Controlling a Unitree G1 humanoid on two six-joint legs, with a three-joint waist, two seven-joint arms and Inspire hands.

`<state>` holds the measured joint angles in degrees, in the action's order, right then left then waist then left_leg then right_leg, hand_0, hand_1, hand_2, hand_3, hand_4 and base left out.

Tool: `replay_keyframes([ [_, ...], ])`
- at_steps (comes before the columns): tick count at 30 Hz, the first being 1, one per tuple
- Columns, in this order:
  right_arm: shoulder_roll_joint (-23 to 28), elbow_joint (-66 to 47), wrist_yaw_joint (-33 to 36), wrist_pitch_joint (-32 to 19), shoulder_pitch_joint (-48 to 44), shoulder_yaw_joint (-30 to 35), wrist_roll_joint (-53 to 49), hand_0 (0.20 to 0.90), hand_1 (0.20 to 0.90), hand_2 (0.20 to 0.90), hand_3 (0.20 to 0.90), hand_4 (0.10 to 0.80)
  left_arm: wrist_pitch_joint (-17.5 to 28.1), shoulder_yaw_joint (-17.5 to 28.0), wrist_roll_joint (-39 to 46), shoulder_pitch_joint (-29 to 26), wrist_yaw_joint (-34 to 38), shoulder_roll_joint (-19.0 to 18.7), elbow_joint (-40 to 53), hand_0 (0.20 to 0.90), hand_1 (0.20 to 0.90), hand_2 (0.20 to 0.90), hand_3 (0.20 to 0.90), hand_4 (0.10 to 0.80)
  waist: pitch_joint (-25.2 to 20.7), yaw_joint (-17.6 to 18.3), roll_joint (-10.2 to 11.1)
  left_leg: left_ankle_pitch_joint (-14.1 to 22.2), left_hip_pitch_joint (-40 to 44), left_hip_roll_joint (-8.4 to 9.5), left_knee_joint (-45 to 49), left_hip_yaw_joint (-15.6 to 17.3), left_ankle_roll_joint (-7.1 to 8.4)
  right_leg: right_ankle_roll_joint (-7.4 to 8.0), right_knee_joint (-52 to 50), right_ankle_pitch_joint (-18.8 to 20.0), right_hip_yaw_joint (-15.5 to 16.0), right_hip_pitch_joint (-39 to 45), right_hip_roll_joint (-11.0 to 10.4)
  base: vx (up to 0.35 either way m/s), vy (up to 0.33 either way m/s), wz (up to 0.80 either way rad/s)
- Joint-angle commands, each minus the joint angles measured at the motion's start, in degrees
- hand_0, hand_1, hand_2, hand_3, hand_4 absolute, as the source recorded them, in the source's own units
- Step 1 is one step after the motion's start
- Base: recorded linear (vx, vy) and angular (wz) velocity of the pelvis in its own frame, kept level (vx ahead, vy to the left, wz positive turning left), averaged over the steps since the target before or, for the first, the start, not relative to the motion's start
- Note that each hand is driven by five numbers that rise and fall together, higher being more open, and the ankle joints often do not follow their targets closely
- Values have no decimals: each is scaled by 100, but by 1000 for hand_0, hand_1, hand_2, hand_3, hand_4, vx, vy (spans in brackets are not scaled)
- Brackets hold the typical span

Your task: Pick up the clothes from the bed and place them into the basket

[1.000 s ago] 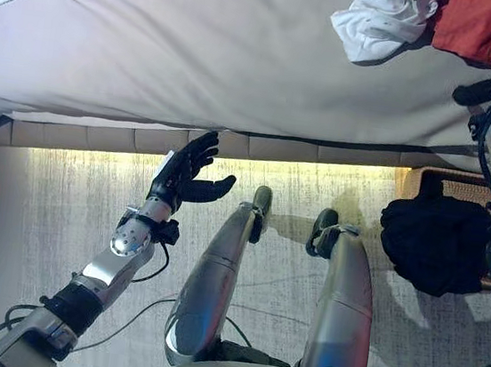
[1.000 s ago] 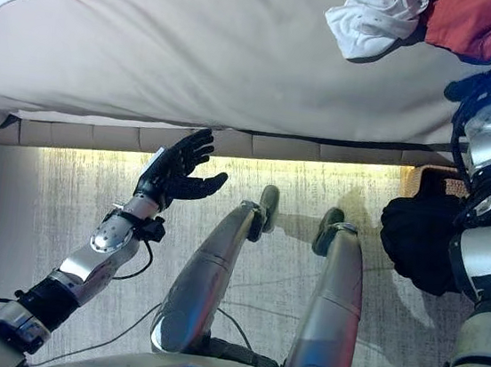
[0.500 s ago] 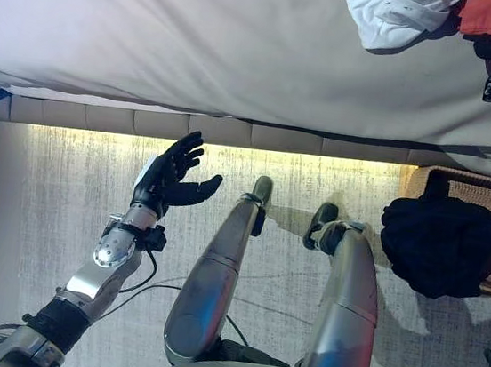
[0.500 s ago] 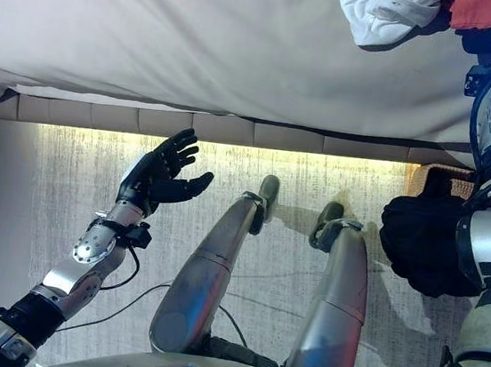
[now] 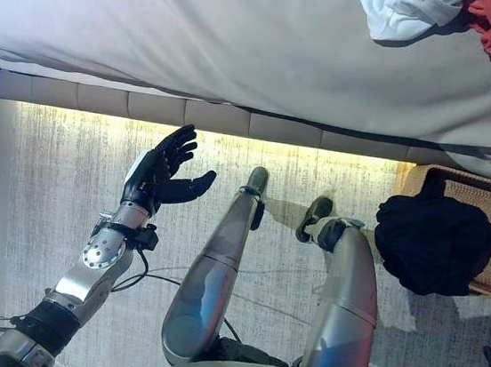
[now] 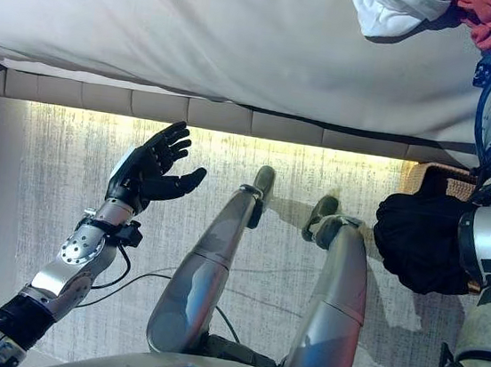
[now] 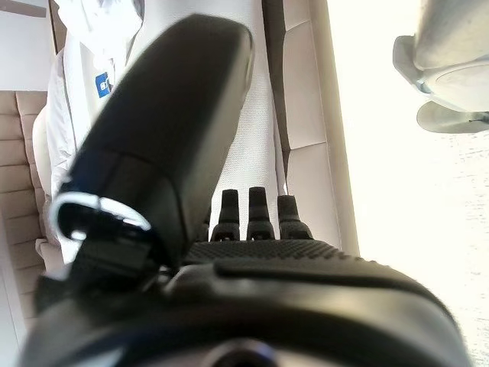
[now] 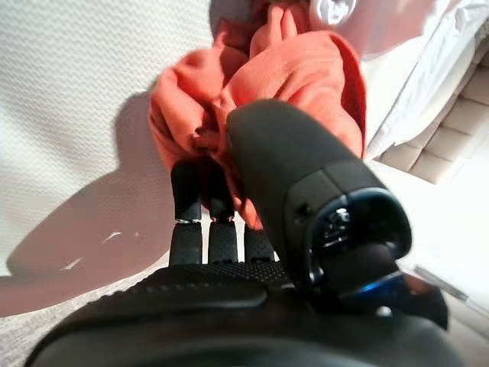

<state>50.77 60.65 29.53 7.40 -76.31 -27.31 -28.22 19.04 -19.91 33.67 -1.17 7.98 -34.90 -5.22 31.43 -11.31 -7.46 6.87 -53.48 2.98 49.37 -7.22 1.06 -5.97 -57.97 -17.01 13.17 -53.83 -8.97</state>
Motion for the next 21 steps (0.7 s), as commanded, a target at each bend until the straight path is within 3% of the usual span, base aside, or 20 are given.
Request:
replay_keyframes([
  [1, 444, -166, 244, -774, -799, 15, -45, 300, 300, 300, 200, 100, 673, 497, -109, 297, 50, -313, 649, 900, 900, 900, 900, 800, -163, -161, -11, 294, 477, 96, -252, 277, -200, -27, 266, -441, -97, 987, 551, -7, 34, -5],
  [11, 744, 242, -234, -962, -783, -53, 404, 300, 300, 300, 200, 100, 222, 244, -322, 117, 137, -281, 106, 900, 900, 900, 900, 800, -167, -21, 135, 392, 1895, 6, -954, 524, -172, -2, 1088, -326, -6, 2333, 378, -11, 91, -12],
  [17, 976, 135, -593, -938, -515, -57, 566, 300, 300, 300, 200, 100, -87, 219, -116, 41, 129, -97, -272, 900, 900, 900, 900, 800, -534, 86, 363, 562, 2815, -29, -1471, 679, -192, 125, 1823, -131, 80, 3166, 179, 27, 156, -19],
  [21, 1120, -168, -860, -879, -82, 146, 502, 300, 300, 300, 200, 100, -220, 169, -170, -55, 216, 16, -456, 900, 900, 900, 900, 800, -886, 276, 536, 476, 3466, -144, -2014, 906, -206, 234, 2545, 190, 94, 3753, 127, 32, 182, -27],
])
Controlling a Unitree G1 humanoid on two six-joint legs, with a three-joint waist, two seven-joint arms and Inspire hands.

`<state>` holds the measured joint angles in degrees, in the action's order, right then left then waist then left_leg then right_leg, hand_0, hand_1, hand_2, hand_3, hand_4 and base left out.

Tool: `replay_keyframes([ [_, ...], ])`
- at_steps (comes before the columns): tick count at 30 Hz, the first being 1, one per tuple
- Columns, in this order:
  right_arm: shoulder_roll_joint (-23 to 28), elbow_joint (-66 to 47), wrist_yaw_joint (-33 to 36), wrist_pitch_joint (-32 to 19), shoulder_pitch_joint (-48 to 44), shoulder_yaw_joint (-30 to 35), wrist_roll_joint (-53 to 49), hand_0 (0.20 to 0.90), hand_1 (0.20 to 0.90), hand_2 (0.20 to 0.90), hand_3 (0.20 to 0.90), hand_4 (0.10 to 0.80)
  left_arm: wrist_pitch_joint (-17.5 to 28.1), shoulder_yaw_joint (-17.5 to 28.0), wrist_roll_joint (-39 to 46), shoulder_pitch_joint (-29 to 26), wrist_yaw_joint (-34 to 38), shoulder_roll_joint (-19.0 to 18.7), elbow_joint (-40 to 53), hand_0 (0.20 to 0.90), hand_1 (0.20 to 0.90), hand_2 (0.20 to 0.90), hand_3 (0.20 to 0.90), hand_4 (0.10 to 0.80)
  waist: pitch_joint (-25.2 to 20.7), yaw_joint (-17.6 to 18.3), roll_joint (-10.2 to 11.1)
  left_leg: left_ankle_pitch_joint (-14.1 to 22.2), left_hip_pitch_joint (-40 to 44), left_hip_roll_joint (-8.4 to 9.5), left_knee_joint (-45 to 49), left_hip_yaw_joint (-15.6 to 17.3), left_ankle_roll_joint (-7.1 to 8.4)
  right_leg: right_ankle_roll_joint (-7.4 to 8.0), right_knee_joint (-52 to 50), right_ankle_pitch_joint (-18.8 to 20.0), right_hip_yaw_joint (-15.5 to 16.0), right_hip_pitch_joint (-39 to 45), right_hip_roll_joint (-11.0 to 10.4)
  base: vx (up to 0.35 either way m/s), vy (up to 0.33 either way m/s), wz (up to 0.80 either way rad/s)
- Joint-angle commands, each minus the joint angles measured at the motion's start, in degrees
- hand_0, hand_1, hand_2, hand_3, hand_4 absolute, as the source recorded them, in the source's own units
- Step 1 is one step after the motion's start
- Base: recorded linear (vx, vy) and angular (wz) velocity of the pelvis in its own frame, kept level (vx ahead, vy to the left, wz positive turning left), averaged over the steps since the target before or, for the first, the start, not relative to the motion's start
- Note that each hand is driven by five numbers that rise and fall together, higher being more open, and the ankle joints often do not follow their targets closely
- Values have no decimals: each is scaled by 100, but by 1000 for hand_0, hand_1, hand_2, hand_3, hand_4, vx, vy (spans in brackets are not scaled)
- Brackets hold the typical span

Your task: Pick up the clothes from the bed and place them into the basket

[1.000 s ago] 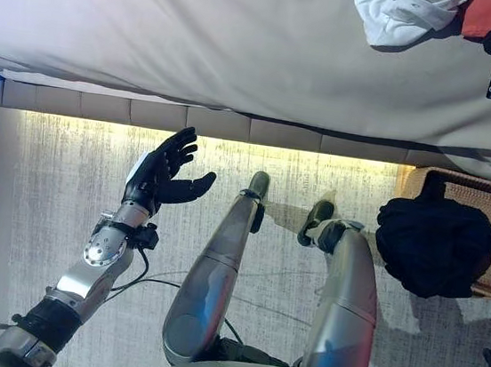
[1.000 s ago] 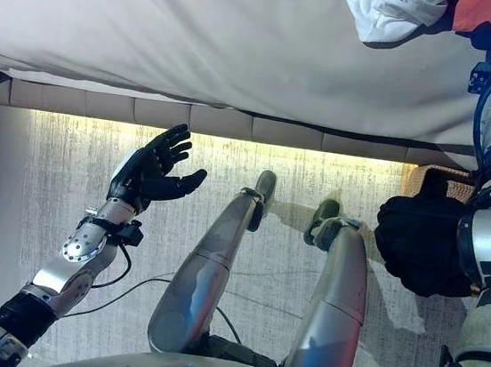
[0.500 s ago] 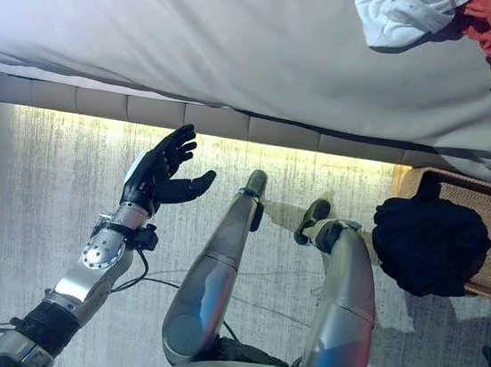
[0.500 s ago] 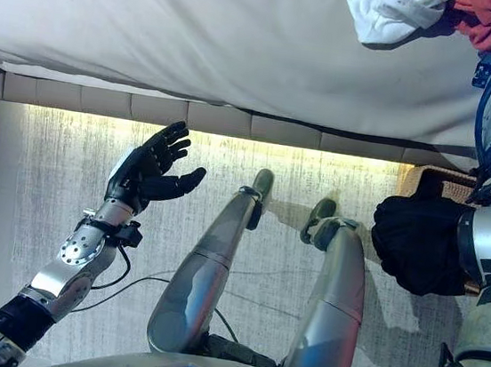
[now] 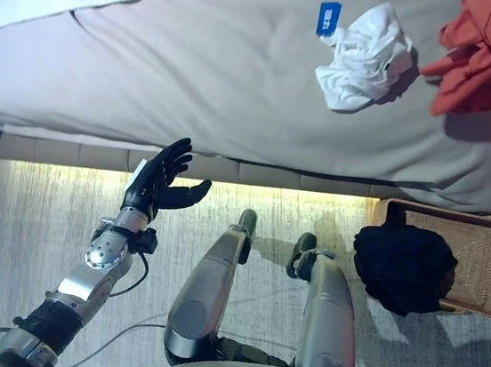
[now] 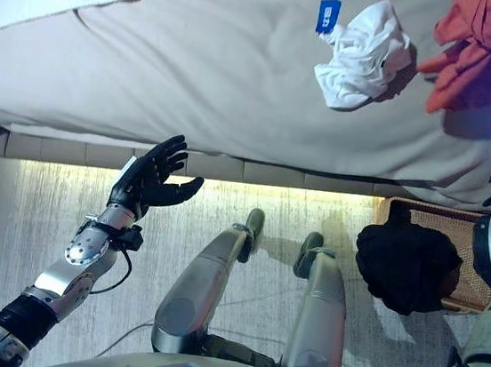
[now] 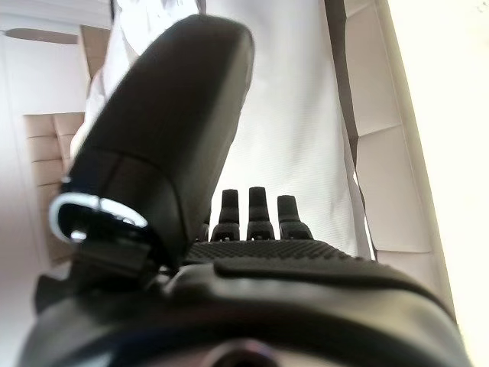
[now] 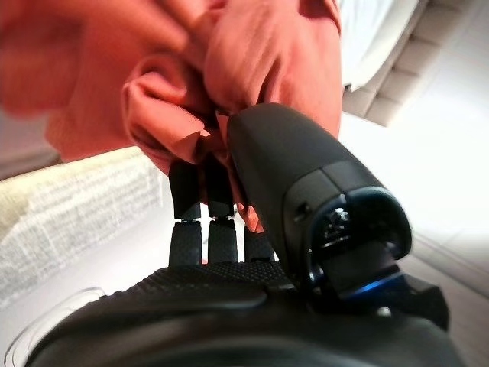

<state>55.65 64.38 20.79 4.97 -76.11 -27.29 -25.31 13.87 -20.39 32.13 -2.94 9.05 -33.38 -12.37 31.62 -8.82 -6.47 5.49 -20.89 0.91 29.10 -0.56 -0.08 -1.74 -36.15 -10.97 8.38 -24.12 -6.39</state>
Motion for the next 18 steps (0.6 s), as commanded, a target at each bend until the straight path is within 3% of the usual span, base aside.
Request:
replay_keyframes([
  [1, 662, -611, -109, -635, 49, 220, 177, 300, 300, 300, 200, 100, 239, 193, -50, 82, 122, -104, 191, 900, 900, 900, 900, 800, -1025, 90, 497, 641, 431, 19, -167, 332, -90, -145, 584, -360, 556, 980, -116, 80, 123, -12],
  [7, 714, -1010, -544, -636, 994, 683, 112, 300, 300, 300, 200, 100, 39, 72, -257, -87, 193, 50, -78, 900, 900, 900, 900, 800, -1534, 409, 694, 567, 1323, -97, -996, 602, -74, 74, 1578, -26, 369, 1759, -43, 98, 121, -27],
  [13, 451, -1545, -750, -726, 2603, 1474, 338, 300, 300, 300, 200, 100, -6, -31, -486, -439, 249, 226, -511, 900, 900, 900, 900, 800, -2117, 919, 760, 176, 2056, -186, -2104, 755, -39, 374, 2485, 572, -223, 2126, 169, 37, 76, -22],
  [18, 94, -1963, -798, -706, 3562, 1992, 545, 300, 300, 300, 200, 100, -17, -18, -630, -721, 231, 389, -788, 900, 900, 900, 900, 800, -2263, 1217, 732, -3, 2370, -233, -2762, 885, -44, 512, 2902, 868, -599, 2168, 272, -46, 31, -33],
])
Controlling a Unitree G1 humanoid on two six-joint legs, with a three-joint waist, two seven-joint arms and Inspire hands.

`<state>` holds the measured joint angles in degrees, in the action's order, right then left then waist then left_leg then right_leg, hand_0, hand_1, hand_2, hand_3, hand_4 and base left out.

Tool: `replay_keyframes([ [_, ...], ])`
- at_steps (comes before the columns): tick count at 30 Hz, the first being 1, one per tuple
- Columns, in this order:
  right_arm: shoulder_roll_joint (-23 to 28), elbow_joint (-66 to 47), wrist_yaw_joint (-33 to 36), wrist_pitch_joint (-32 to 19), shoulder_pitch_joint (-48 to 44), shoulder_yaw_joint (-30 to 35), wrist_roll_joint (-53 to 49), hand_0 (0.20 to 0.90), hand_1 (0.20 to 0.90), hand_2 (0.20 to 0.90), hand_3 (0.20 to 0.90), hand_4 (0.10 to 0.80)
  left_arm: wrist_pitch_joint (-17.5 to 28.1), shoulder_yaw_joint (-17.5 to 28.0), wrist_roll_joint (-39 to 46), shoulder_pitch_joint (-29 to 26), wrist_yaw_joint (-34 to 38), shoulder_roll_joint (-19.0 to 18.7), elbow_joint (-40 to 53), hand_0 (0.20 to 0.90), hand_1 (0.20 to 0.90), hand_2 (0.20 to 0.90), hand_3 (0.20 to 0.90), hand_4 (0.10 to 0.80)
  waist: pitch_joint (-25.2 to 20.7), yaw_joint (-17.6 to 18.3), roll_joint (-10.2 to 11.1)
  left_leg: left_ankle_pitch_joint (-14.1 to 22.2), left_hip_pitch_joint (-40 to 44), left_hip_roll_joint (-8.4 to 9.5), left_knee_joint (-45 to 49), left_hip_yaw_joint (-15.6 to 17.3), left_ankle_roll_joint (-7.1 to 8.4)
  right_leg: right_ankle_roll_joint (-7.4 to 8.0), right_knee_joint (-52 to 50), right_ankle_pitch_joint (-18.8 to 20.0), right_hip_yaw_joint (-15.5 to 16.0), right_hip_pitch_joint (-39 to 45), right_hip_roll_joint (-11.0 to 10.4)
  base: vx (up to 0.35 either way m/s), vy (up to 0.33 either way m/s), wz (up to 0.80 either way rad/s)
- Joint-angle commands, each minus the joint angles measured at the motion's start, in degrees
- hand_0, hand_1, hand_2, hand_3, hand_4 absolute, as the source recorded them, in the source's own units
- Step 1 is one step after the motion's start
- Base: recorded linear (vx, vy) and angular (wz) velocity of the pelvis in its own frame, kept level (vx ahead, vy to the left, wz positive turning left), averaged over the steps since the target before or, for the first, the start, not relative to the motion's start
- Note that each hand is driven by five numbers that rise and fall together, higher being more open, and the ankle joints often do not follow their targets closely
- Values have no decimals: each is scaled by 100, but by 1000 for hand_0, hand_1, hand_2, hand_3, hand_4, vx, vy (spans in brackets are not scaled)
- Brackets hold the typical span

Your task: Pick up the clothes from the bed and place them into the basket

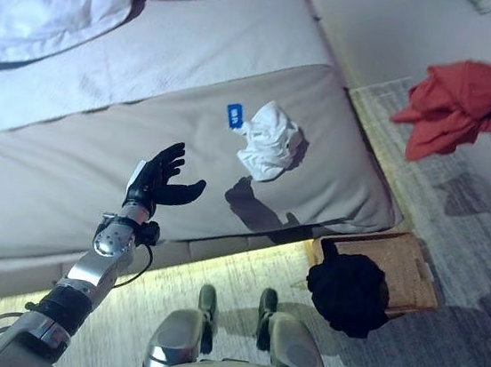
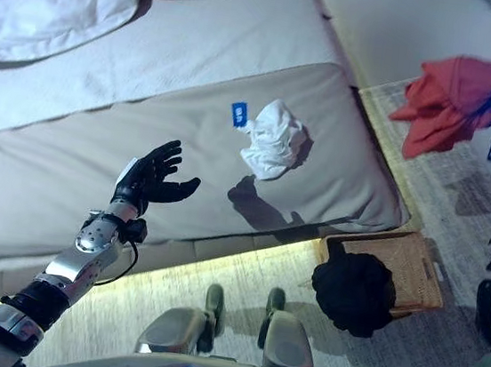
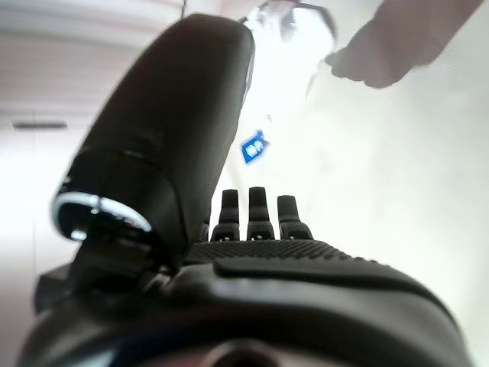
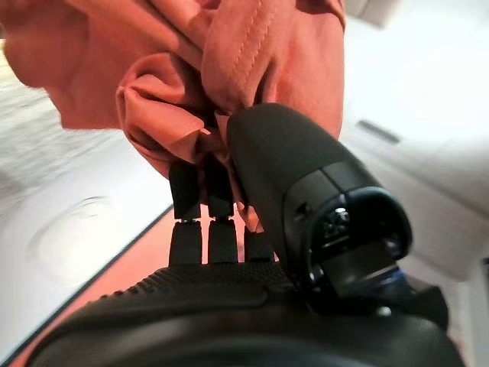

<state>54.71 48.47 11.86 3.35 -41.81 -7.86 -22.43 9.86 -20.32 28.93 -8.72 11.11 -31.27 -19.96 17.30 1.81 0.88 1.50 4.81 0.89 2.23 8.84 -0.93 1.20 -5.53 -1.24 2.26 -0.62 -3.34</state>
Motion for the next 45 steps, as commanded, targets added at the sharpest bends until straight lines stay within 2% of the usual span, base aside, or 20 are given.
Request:
replay_keyframes([
  [1, 87, -459, 103, -519, 329, 124, 266, 300, 300, 300, 200, 100, 387, -11, -318, -198, 2, 219, -99, 900, 900, 900, 900, 800, -846, 230, -8, 376, -158, -245, -175, -7, 42, 244, -84, -52, -55, -187, -16, -92, 4, -36],
  [6, -238, -654, 51, -446, 840, 291, 383, 300, 300, 300, 200, 100, 452, -86, -326, -424, -34, 419, -394, 900, 900, 900, 900, 800, -876, 459, -41, 361, -57, -274, -353, 223, 42, 296, 157, 98, -236, -207, 40, -63, 1, -31],
  [12, -456, -286, -183, -362, 1112, 153, 923, 300, 300, 300, 200, 100, 368, -236, -456, -519, 7, 613, -442, 900, 900, 900, 900, 800, -948, 658, -52, 458, 68, -312, -300, 551, 71, 307, 446, 233, -398, -124, 109, 16, -51, -20],
  [19, -590, 206, -349, -404, 1098, 22, 1032, 300, 300, 300, 200, 100, 288, -398, -452, -765, -18, 626, -550, 900, 900, 900, 900, 800, -838, 719, -181, 474, -34, -332, -187, 642, 112, 297, 472, 252, -363, -196, 129, -31, -65, -6],
  [25, -691, 458, -357, -458, 957, -114, 1161, 305, 305, 305, 205, 105, 365, -436, -436, -803, 14, 697, -521, 900, 900, 900, 900, 800, -705, 729, -421, 429, -63, -280, -244, 622, 126, 300, 527, 254, -332, -221, 110, -25, -3, 0],
  [26, -716, 499, -320, -481, 961, -128, 1177, 858, 858, 858, 851, 751, 379, -442, -427, -803, 2, 702, -532, 900, 900, 900, 900, 800, -701, 727, -448, 423, -53, -276, -262, 616, 129, 301, 543, 256, -322, -208, 106, 0, 0, 0],
  [27, -735, 540, -297, -484, 973, -133, 1216, 900, 900, 900, 900, 800, 403, -452, -416, -797, -6, 708, -551, 900, 900, 900, 900, 800, -702, 728, -478, 415, -32, -268, -293, 611, 131, 304, 563, 256, -311, -189, 105, 0, 0, 0],
  [31, -850, 581, -248, -424, 1166, -114, 1399, 900, 900, 900, 900, 800, 430, -449, -442, -721, 8, 733, -551, 900, 900, 900, 900, 800, -742, 719, -516, 401, 21, -253, -345, 600, 137, 312, 604, 257, -277, -135, 102, 34, -7, 5],
  [45, -1001, 637, -49, -261, 1366, -120, 1540, 900, 900, 900, 900, 800, 482, -378, -451, -601, -17, 630, -560, 900, 900, 900, 900, 800, -733, 620, -402, 407, 55, -251, -349, 524, 104, 315, 610, 277, -277, -81, 108, 4, -4, 3],
])
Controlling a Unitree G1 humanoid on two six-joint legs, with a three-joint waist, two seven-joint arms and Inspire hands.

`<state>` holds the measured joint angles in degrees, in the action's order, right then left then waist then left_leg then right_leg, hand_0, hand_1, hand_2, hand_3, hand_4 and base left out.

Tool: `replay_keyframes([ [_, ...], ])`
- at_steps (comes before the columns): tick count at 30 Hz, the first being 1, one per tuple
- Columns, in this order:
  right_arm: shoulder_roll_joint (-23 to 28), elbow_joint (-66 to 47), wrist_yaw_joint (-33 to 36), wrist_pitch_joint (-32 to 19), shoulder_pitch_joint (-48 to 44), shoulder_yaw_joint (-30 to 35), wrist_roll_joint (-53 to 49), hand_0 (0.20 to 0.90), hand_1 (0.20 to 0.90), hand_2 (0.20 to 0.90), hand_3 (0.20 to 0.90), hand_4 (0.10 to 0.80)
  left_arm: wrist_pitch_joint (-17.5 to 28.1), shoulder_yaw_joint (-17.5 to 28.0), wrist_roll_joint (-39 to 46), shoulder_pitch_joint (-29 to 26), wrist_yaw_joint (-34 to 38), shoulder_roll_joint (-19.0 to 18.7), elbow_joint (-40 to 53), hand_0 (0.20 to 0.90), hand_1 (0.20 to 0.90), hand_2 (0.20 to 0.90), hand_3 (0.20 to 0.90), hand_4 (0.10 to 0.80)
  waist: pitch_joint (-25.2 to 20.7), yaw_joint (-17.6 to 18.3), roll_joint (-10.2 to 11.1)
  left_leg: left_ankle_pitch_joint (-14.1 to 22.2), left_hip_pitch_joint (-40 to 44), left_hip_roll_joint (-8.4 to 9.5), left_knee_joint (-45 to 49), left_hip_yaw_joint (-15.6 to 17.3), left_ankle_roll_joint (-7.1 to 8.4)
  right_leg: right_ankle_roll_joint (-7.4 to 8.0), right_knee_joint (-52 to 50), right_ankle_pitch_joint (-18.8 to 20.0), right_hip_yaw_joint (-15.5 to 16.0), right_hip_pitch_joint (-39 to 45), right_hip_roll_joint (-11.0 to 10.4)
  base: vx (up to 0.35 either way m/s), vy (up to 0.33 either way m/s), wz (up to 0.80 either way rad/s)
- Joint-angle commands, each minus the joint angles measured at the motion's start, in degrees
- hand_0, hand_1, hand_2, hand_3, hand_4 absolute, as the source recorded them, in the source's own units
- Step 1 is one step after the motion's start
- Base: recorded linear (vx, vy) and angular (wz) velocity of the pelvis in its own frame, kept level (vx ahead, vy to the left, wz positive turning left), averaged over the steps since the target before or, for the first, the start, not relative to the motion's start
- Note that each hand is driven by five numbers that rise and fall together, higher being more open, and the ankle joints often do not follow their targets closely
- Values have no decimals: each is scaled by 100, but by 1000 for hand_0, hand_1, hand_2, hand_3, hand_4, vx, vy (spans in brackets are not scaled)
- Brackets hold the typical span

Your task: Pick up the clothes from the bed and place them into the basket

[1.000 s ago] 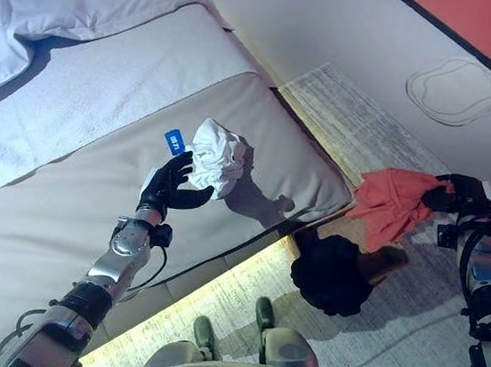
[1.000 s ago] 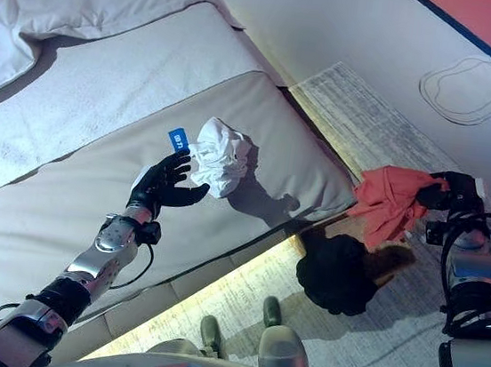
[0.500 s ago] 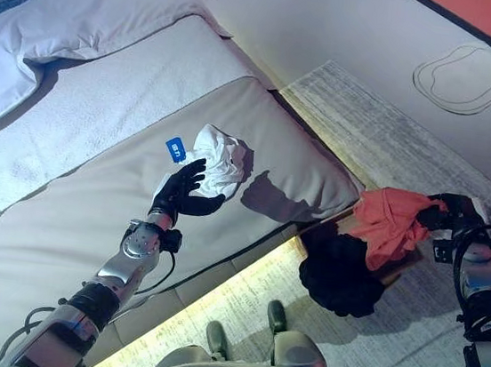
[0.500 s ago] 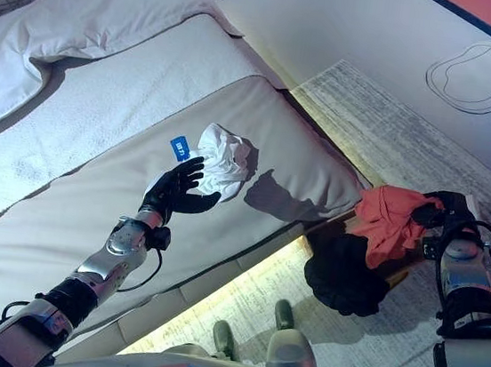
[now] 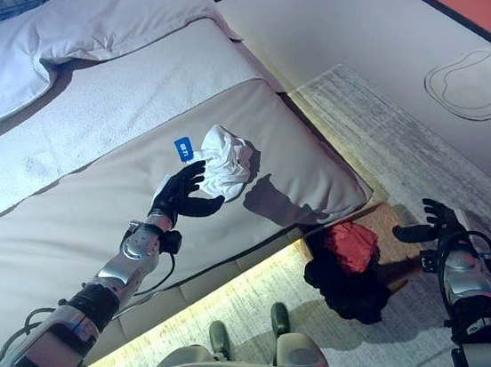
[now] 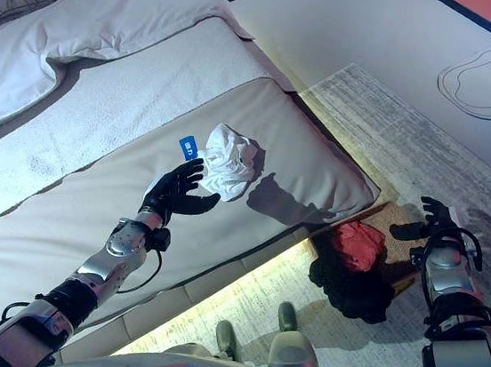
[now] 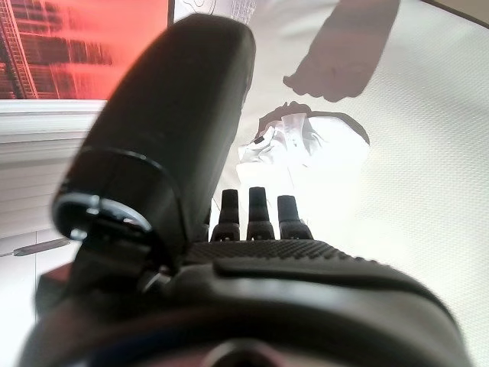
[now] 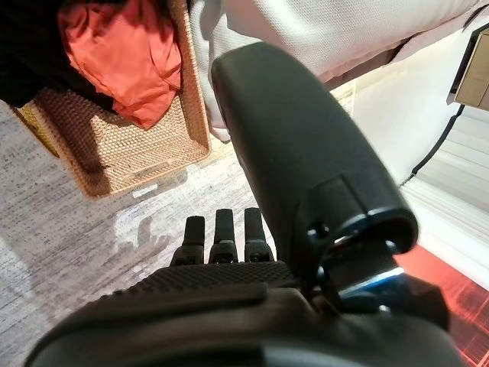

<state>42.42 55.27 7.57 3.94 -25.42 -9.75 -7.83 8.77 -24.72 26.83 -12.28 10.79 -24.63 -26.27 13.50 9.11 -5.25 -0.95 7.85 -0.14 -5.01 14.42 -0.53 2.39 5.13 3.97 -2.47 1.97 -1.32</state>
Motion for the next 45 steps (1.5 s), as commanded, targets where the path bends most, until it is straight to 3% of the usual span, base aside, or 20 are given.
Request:
replay_keyframes([
  [1, 230, -105, 422, -328, -266, 72, 89, 900, 900, 900, 900, 800, 599, 71, -240, -231, 18, -43, 74, 900, 900, 900, 900, 800, -344, -112, 218, 651, -247, -148, 376, -39, 64, 197, -454, -242, 190, -333, -97, 0, 0, 0],
  [11, 272, -1482, 1087, -285, -625, -235, 537, 900, 900, 900, 900, 800, 580, 209, -188, -109, 229, 6, 113, 900, 900, 900, 900, 800, -316, -254, 277, 641, -260, -101, 366, -311, 63, 162, -510, -299, 247, -274, -120, 9, 3, 1],
  [18, 271, -1858, 1239, -114, -1410, -767, 1020, 900, 900, 900, 900, 800, 617, 253, -453, 30, 297, 8, 62, 900, 900, 900, 900, 800, -298, -636, 373, 606, -407, -36, 439, -683, 74, 91, -705, -492, 561, -239, -188, 53, 1, 20],
  [24, 426, -1500, 1090, 17, -2446, -1350, 905, 900, 900, 900, 900, 800, 680, 304, -494, 35, 28, -178, 220, 900, 900, 900, 900, 800, 29, -1127, 348, 568, -918, 94, 871, -1144, 107, -68, -1239, -806, 1056, -468, -328, -12, -3, 41],
  [28, 663, -1050, 1024, -53, -3201, -1646, 622, 900, 900, 900, 900, 800, 901, 280, -443, -108, -188, -358, 443, 900, 900, 900, 900, 800, 423, -1420, 209, 539, -1428, 244, 1248, -1442, 115, -203, -1671, -1037, 1413, -803, -416, -110, -9, 57],
  [33, 695, -579, 1070, 158, -4022, -2187, 596, 900, 900, 900, 900, 800, 1188, 188, -350, 4, -237, -605, 624, 900, 900, 900, 900, 800, 1059, -1835, 107, 651, -2291, 457, 2229, -1840, 36, -383, -2884, -1434, 1660, -1529, -606, -66, -33, 46],
  [40, 657, -36, 1078, 256, -4689, -2338, 408, 900, 900, 900, 900, 800, 1432, 189, -428, 288, -137, -796, 999, 900, 900, 900, 900, 800, 1584, -2282, 3, 968, -3087, 712, 3229, -2043, -53, -541, -4233, -2026, 1842, -2189, -795, 53, -37, 37],
  [45, 714, 413, 1113, 394, -5115, -2491, 441, 900, 900, 900, 900, 800, 1601, 225, -250, 411, -121, -989, 1378, 900, 900, 900, 900, 800, 1630, -2533, -115, 1004, -3997, 832, 3800, -2078, -146, -617, -4994, -2216, 1946, -3058, -841, -4, -29, 29],
])
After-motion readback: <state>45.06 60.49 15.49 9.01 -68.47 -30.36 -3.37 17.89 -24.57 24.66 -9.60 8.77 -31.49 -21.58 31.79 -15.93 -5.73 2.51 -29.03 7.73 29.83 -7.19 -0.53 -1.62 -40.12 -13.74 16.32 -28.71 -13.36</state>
